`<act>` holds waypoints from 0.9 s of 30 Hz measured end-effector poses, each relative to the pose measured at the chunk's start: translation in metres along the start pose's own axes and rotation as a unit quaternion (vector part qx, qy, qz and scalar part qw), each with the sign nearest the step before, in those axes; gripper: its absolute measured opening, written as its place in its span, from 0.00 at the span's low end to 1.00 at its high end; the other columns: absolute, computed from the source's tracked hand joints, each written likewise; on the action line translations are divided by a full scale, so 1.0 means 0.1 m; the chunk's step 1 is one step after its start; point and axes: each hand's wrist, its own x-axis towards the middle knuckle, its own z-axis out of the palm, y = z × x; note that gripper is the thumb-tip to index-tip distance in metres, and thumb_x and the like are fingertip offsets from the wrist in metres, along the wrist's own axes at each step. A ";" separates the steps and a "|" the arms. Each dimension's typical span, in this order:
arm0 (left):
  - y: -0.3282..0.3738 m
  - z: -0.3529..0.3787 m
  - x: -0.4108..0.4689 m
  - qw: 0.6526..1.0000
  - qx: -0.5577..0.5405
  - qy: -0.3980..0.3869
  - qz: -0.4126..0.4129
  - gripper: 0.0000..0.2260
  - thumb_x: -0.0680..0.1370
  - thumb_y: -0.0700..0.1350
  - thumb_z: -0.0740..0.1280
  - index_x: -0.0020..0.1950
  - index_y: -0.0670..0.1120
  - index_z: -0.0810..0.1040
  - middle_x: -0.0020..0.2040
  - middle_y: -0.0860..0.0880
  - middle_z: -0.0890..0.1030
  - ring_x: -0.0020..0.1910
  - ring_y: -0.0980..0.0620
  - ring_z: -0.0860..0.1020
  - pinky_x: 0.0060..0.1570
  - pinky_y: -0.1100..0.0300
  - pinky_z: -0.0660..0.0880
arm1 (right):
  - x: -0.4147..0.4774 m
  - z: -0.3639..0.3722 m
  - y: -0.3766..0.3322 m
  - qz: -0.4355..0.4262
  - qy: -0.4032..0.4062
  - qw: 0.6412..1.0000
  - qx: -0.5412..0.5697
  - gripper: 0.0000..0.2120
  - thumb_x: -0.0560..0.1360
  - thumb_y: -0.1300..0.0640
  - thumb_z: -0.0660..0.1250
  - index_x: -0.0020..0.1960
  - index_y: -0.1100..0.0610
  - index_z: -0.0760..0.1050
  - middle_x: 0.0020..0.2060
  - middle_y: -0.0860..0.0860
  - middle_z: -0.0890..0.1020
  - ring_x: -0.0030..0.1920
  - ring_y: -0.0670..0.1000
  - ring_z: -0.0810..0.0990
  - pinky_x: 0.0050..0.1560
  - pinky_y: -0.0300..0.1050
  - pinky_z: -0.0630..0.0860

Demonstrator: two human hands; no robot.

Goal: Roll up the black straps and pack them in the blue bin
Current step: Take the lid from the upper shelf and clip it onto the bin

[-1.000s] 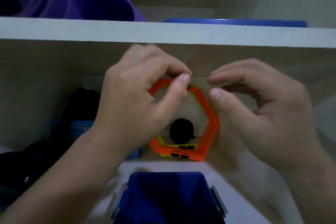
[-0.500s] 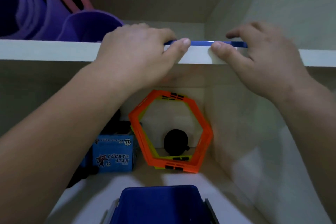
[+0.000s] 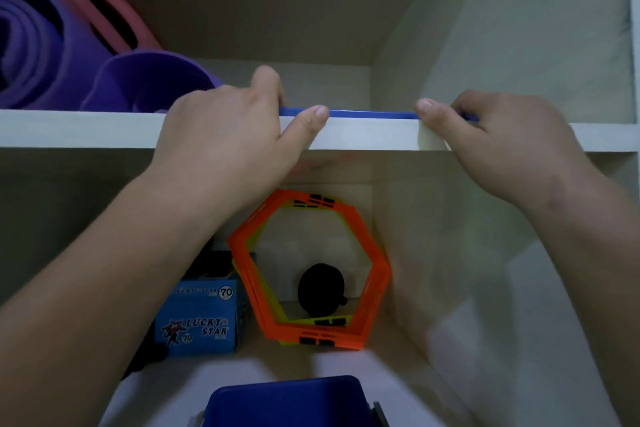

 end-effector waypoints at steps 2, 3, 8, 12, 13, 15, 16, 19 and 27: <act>0.01 0.00 -0.01 1.000 -0.015 0.012 -0.003 0.23 0.79 0.68 0.46 0.53 0.51 0.66 0.34 0.50 0.71 0.32 0.51 0.70 0.36 0.53 0.64 | -0.02 0.01 0.01 0.001 0.010 1.000 0.014 0.29 0.77 0.29 0.51 0.47 0.51 0.77 0.32 0.48 0.76 0.41 0.57 0.74 0.40 0.49 0.65; 0.02 0.00 -0.02 1.000 -0.024 0.017 -0.003 0.22 0.80 0.67 0.47 0.53 0.51 0.66 0.34 0.51 0.71 0.32 0.51 0.70 0.37 0.52 0.64 | -0.03 0.01 0.01 0.004 0.019 1.000 0.024 0.28 0.76 0.29 0.52 0.47 0.52 0.77 0.33 0.49 0.77 0.42 0.57 0.75 0.41 0.49 0.66; -0.04 0.04 -0.10 0.993 -0.091 0.072 0.027 0.14 0.82 0.59 0.50 0.53 0.50 0.67 0.33 0.57 0.69 0.33 0.50 0.71 0.41 0.52 0.66 | -0.09 0.06 0.05 0.016 0.080 0.992 0.094 0.28 0.75 0.30 0.58 0.49 0.55 0.74 0.38 0.52 0.78 0.45 0.58 0.77 0.46 0.55 0.74; -0.07 0.08 -0.13 0.988 -0.106 0.104 0.034 0.14 0.83 0.57 0.52 0.53 0.49 0.70 0.33 0.58 0.69 0.34 0.49 0.71 0.42 0.52 0.65 | -0.12 0.08 0.06 0.013 0.098 0.989 0.110 0.27 0.75 0.29 0.58 0.48 0.54 0.72 0.35 0.50 0.77 0.43 0.59 0.77 0.44 0.54 0.74; -0.07 0.09 -0.13 0.988 -0.107 0.107 0.033 0.14 0.83 0.57 0.52 0.53 0.49 0.70 0.33 0.58 0.69 0.34 0.49 0.71 0.42 0.52 0.66 | -0.11 0.08 0.06 0.016 0.100 0.988 0.113 0.27 0.75 0.29 0.58 0.48 0.54 0.72 0.35 0.50 0.77 0.43 0.59 0.77 0.43 0.54 0.74; -0.06 0.10 -0.15 0.986 -0.114 0.115 0.032 0.15 0.83 0.58 0.51 0.53 0.49 0.71 0.33 0.58 0.69 0.34 0.49 0.72 0.43 0.52 0.66 | -0.11 0.09 0.06 0.015 0.104 0.988 0.116 0.27 0.75 0.29 0.59 0.47 0.54 0.72 0.35 0.50 0.77 0.43 0.59 0.76 0.42 0.52 0.72; -0.06 0.10 -0.15 0.985 -0.117 0.120 0.030 0.15 0.84 0.58 0.51 0.52 0.49 0.71 0.33 0.58 0.68 0.34 0.50 0.71 0.43 0.52 0.66 | -0.12 0.09 0.06 0.013 0.107 0.987 0.116 0.27 0.75 0.29 0.59 0.47 0.54 0.72 0.35 0.49 0.76 0.42 0.59 0.76 0.42 0.52 0.71; -0.04 0.12 -0.15 0.983 -0.123 0.133 0.019 0.15 0.84 0.57 0.52 0.53 0.49 0.71 0.32 0.59 0.67 0.33 0.51 0.68 0.43 0.53 0.63 | -0.12 0.11 0.07 0.007 0.116 0.986 0.117 0.27 0.75 0.29 0.59 0.47 0.54 0.72 0.34 0.48 0.76 0.42 0.59 0.76 0.41 0.50 0.68; -0.05 0.12 -0.16 0.982 -0.134 0.131 0.009 0.15 0.84 0.56 0.52 0.54 0.48 0.71 0.34 0.55 0.70 0.34 0.49 0.70 0.41 0.52 0.63 | -0.12 0.10 0.06 0.003 0.125 0.982 0.140 0.30 0.74 0.29 0.59 0.49 0.57 0.71 0.33 0.48 0.74 0.37 0.55 0.74 0.37 0.48 0.64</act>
